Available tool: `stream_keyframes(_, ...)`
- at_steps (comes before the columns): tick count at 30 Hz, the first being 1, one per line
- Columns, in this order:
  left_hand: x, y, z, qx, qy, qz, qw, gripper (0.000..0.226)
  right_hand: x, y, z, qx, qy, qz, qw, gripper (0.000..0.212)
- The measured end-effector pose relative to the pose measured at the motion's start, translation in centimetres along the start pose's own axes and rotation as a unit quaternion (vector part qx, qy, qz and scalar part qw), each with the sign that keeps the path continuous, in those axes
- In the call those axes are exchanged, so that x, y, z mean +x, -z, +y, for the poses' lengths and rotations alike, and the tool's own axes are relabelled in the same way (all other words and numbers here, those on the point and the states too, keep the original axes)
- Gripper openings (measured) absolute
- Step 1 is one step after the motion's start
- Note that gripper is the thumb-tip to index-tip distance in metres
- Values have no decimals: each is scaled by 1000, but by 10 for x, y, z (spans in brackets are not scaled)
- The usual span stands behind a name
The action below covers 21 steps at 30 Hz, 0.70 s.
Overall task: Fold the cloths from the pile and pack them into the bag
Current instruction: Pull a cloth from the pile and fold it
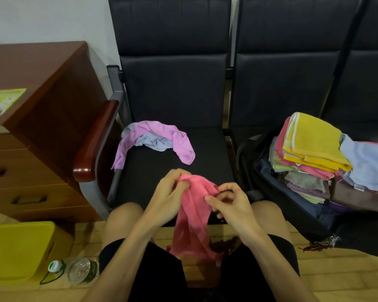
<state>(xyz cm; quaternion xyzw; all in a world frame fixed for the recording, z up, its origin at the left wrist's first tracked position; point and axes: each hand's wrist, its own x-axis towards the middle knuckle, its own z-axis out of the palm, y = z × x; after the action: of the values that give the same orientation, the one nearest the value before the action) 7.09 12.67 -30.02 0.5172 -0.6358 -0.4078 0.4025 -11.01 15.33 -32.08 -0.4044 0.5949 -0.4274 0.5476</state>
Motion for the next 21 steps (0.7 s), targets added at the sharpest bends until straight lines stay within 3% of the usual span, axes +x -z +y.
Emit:
stream_keyframes(2,11,10,15,-6,-24,-44,999,19,10,9,4,-43,-10,-6,999,59)
stream_keyframes(4,20,20,31,-4,-41,-74,996,21,16,17,0,-49,-5,-79,996,68)
stream_keyframes(8,32,39,57,29,-66,-123,990,24,28,23,-22,-13,22,-194,981,28)
stream_keyframes(9,34,45,63,40,-68,-126,989,24,31,25,-31,-15,37,-194,980,23)
stream_keyframes(11,39,61,69,79,-86,-107,987,25,36,29,-57,10,74,-170,983,33)
stream_keyframes(14,46,78,67,220,-103,-40,969,24,32,37,-102,30,155,-119,980,28)
stream_keyframes(17,41,83,63,287,-86,-29,954,21,19,32,-129,-71,256,-100,959,11)
stream_keyframes(21,32,82,57,281,-104,-14,954,19,4,24,-134,-143,315,-67,936,9)
